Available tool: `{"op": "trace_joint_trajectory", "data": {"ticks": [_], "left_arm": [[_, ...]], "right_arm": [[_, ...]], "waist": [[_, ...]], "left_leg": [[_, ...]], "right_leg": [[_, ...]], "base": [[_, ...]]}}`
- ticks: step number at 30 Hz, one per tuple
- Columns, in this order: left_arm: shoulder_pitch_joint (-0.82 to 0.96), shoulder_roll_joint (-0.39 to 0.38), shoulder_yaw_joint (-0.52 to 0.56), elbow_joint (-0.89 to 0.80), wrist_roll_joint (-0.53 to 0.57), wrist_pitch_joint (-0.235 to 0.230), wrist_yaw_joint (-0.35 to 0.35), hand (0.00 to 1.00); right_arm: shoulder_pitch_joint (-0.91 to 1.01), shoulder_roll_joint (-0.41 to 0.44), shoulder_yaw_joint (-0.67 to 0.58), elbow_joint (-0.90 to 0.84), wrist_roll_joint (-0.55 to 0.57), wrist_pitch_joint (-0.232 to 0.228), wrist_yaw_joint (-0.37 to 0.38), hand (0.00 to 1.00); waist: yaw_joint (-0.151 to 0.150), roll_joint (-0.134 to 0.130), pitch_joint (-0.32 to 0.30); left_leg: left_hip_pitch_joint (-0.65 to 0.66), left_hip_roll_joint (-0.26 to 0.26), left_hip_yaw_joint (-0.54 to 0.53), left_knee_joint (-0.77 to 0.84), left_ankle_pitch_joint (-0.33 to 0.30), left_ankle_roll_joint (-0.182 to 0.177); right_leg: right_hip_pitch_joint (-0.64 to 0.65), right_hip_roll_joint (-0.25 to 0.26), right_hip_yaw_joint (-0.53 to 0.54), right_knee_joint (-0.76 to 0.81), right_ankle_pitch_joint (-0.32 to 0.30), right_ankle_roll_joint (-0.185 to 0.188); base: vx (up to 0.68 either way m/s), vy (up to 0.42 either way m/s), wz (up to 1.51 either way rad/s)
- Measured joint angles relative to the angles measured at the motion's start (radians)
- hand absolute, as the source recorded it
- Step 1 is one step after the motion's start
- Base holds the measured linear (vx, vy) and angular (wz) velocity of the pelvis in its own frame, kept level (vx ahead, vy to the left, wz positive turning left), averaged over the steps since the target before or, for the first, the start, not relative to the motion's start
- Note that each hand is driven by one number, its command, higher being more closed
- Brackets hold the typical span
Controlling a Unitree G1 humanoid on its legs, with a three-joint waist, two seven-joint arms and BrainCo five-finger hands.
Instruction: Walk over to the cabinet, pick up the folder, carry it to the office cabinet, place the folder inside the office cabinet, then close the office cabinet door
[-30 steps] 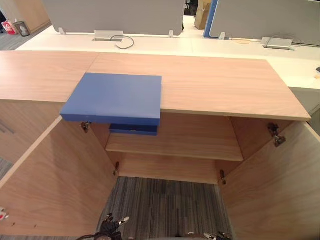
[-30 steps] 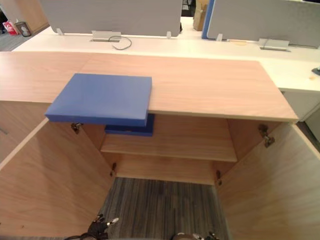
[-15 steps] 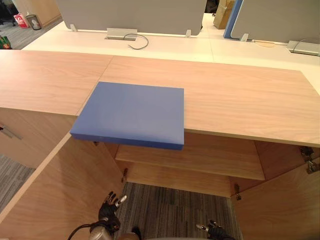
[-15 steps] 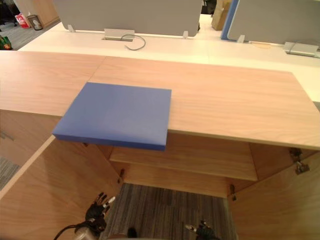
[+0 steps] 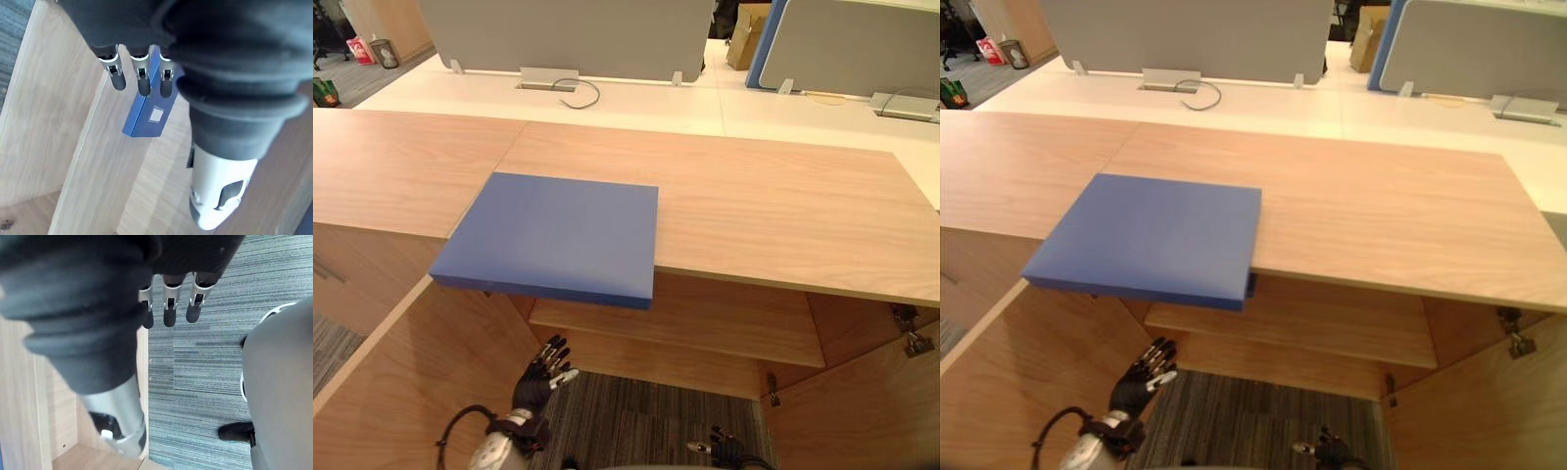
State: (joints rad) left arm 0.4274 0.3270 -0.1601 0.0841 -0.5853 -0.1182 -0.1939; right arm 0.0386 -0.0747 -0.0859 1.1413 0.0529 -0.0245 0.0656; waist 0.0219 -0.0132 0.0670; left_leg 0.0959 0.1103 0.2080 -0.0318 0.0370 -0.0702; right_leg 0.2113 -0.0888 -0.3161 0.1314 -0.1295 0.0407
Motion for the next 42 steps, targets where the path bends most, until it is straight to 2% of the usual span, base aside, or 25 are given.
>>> {"op": "trace_joint_trajectory", "data": {"ticks": [3,6,12,14,18,19,21,22,24,27,29,30,31,32,33,34,36,38,39,42], "left_arm": [[0.060,-0.001,0.045,0.005,0.009,0.031,-0.004,0.00],[0.078,-0.022,0.043,0.046,0.064,0.085,-0.002,0.00],[0.168,-0.108,0.122,0.063,0.150,0.142,0.003,0.00],[0.184,-0.118,0.168,0.036,0.165,0.159,0.003,0.00],[0.183,-0.145,0.282,-0.166,0.233,0.172,0.015,0.00],[0.153,-0.191,0.350,-0.282,0.255,0.170,0.039,0.00],[0.111,-0.247,0.399,-0.385,0.275,0.149,0.088,0.00],[0.078,-0.289,0.418,-0.468,0.276,0.112,0.152,0.00],[0.051,-0.316,0.419,-0.541,0.283,0.075,0.214,0.00],[-0.015,-0.359,0.419,-0.703,0.334,-0.010,0.332,0.00],[-0.045,-0.361,0.419,-0.762,0.400,-0.051,0.395,0.00],[-0.063,-0.358,0.422,-0.802,0.488,-0.072,0.449,0.00],[-0.068,-0.356,0.423,-0.816,0.512,-0.078,0.465,0.00],[-0.078,-0.342,0.417,-0.836,0.594,-0.082,0.504,0.00],[-0.094,-0.305,0.411,-0.841,0.664,-0.083,0.526,0.00],[-0.104,-0.276,0.408,-0.841,0.691,-0.082,0.533,0.00],[-0.152,-0.147,0.401,-0.841,0.841,-0.081,0.551,0.00],[-0.181,-0.073,0.388,-0.841,0.919,-0.082,0.557,0.00],[-0.203,-0.005,0.356,-0.841,0.988,-0.085,0.559,0.00],[-0.233,0.096,0.271,-0.837,1.109,-0.095,0.556,0.00]], "right_arm": [[-0.005,0.002,0.002,0.001,-0.027,0.007,0.011,0.00],[-0.125,0.007,0.088,0.052,-0.036,0.059,0.009,0.00],[-0.190,0.009,0.037,0.069,-0.035,0.074,0.021,0.00],[-0.179,0.014,0.034,0.070,-0.035,0.083,0.022,0.00],[-0.151,0.032,0.026,0.070,-0.035,0.098,0.025,0.00],[-0.141,0.036,0.024,0.071,-0.035,0.102,0.029,0.00],[-0.124,0.043,0.002,0.071,-0.034,0.102,0.029,0.00],[-0.110,0.047,-0.005,0.075,-0.034,0.103,0.029,0.00],[-0.099,0.052,-0.011,0.080,-0.034,0.103,0.029,0.00],[-0.103,0.060,-0.050,0.079,-0.032,0.090,0.019,0.00],[-0.103,0.060,-0.051,0.078,-0.028,0.076,0.009,0.00],[-0.102,0.060,-0.051,0.079,-0.025,0.069,0.003,0.00],[-0.100,0.060,-0.050,0.079,-0.025,0.069,0.001,0.00],[-0.100,0.059,-0.047,0.082,-0.025,0.067,-0.005,0.00],[-0.103,0.057,-0.045,0.091,-0.025,0.064,-0.009,0.00],[-0.105,0.057,-0.043,0.093,-0.025,0.064,-0.010,0.00],[-0.110,0.058,-0.036,0.099,-0.031,0.062,-0.011,0.00],[-0.112,0.057,-0.025,0.105,-0.033,0.061,-0.012,0.00],[-0.115,0.054,0.002,0.109,-0.034,0.060,-0.013,0.00],[-0.115,0.050,0.027,0.110,-0.034,0.056,-0.012,0.00]], "waist": [[0.014,0.002,0.000],[0.044,0.006,0.002],[0.080,0.005,0.001],[0.084,0.005,0.002],[0.098,0.008,0.004],[0.098,0.010,0.004],[0.099,0.016,0.008],[0.101,0.013,0.013],[0.104,0.018,0.016],[0.093,0.019,0.022],[0.085,0.024,0.024],[0.080,0.024,0.022],[0.080,0.024,0.020],[0.081,0.023,0.018],[0.086,0.022,0.019],[0.087,0.021,0.019],[0.087,0.016,0.020],[0.086,0.010,0.020],[0.083,0.004,0.018],[0.078,-0.009,0.011]], "left_leg": [[0.011,0.001,-0.001,0.000,0.000,0.000],[0.007,-0.002,-0.004,-0.014,0.007,-0.011],[0.008,-0.030,-0.053,-0.047,0.034,0.000],[0.007,-0.039,-0.057,-0.054,0.042,0.006],[-0.003,-0.055,-0.068,-0.055,0.058,0.017],[-0.022,-0.060,-0.087,-0.055,0.067,0.018],[-0.043,-0.066,-0.106,-0.059,0.074,0.019],[-0.049,-0.072,-0.112,-0.060,0.080,0.015],[-0.057,-0.077,-0.114,-0.061,0.087,0.022],[-0.077,-0.093,-0.148,-0.062,0.107,0.034],[-0.083,-0.093,-0.164,-0.062,0.119,0.035],[-0.085,-0.094,-0.169,-0.062,0.128,0.033],[-0.087,-0.097,-0.170,-0.062,0.132,0.033],[-0.094,-0.093,-0.175,-0.062,0.135,0.035],[-0.100,-0.092,-0.176,-0.062,0.138,0.036],[-0.104,-0.091,-0.176,-0.062,0.140,0.034],[-0.115,-0.088,-0.172,-0.062,0.148,0.029],[-0.115,-0.087,-0.164,-0.062,0.150,0.033],[-0.114,-0.087,-0.155,-0.062,0.150,0.033],[-0.115,-0.085,-0.139,-0.061,0.150,0.033]], "right_leg": [[0.011,0.001,0.000,0.000,0.001,-0.002],[0.010,0.000,-0.005,-0.004,0.002,-0.002],[0.018,-0.022,-0.027,-0.008,0.003,0.001],[0.018,-0.030,-0.039,-0.012,0.004,0.003],[0.021,-0.044,-0.056,-0.021,0.004,0.004],[0.015,-0.046,-0.065,-0.025,0.004,0.004],[0.014,-0.046,-0.067,-0.037,0.008,0.011],[0.016,-0.049,-0.067,-0.052,0.009,0.012],[0.015,-0.051,-0.070,-0.064,0.009,0.014],[0.016,-0.053,-0.096,-0.093,0.005,0.039],[0.016,-0.051,-0.113,-0.091,0.005,0.041],[0.016,-0.050,-0.120,-0.091,0.004,0.043],[0.014,-0.050,-0.120,-0.091,0.005,0.043],[0.011,-0.047,-0.119,-0.094,0.004,0.043],[0.006,-0.046,-0.119,-0.097,0.006,0.042],[0.002,-0.044,-0.118,-0.099,0.007,0.041],[-0.005,-0.037,-0.112,-0.115,0.022,0.041],[-0.005,-0.034,-0.101,-0.125,0.030,0.040],[-0.006,-0.030,-0.091,-0.127,0.035,0.039],[-0.015,-0.030,-0.074,-0.126,0.036,0.038]], "base": [[-0.01,-0.041,0.00],[-0.02,-0.031,0.02],[-0.06,0.003,0.25],[-0.07,0.024,0.09],[-0.09,0.014,0.09],[-0.13,0.011,0.30],[-0.11,0.021,0.28],[-0.11,0.029,0.12],[-0.14,0.032,0.06],[-0.13,0.014,0.19],[-0.12,0.037,0.26],[-0.10,0.055,0.21],[-0.08,0.055,0.17],[-0.03,0.038,0.09],[-0.03,0.031,0.07],[0.00,0.000,0.00],[0.00,0.015,-0.07],[0.02,0.006,-0.18],[0.02,0.001,-0.20],[0.02,0.005,-0.17]]}}
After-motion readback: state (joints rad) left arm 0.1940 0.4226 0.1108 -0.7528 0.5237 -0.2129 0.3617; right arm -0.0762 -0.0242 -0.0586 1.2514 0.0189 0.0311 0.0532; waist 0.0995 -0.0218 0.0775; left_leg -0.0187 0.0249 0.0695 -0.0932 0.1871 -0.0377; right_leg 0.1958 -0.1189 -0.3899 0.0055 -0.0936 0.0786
